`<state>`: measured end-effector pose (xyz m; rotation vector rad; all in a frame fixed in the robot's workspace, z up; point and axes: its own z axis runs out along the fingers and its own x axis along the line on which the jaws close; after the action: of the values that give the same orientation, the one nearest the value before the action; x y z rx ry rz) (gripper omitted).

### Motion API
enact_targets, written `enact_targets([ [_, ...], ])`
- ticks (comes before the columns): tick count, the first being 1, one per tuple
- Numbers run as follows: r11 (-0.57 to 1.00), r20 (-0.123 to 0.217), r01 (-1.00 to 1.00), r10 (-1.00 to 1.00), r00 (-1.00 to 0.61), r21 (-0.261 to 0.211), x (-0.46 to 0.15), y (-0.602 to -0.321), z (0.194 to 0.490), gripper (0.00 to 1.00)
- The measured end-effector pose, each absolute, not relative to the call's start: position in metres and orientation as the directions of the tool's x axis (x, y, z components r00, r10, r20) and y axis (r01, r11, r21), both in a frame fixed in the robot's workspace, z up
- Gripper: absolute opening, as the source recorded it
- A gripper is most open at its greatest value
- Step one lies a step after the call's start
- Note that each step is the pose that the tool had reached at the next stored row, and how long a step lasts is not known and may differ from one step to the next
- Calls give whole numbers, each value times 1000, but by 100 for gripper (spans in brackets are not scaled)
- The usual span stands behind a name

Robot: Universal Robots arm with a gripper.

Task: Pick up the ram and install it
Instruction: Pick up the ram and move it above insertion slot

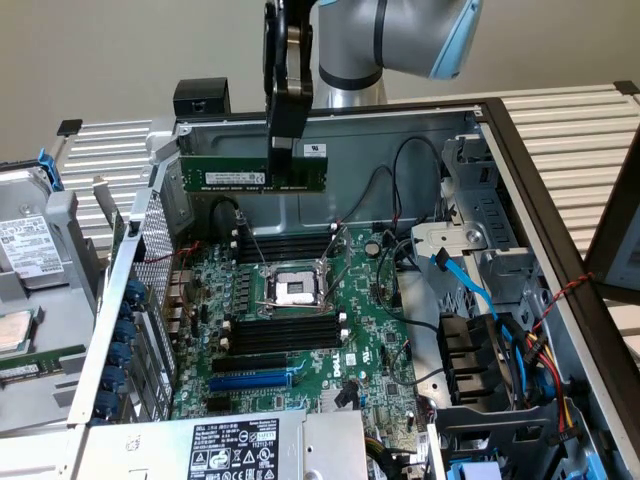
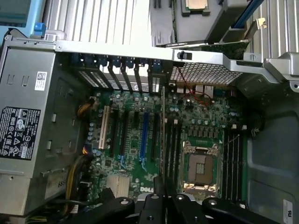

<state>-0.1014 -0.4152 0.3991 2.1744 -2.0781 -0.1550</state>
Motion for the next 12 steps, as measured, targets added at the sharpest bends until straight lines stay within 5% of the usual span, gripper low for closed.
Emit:
enact_targets([
  [12, -43, 17, -985, -999, 47, 165, -80, -406, 398, 12],
])
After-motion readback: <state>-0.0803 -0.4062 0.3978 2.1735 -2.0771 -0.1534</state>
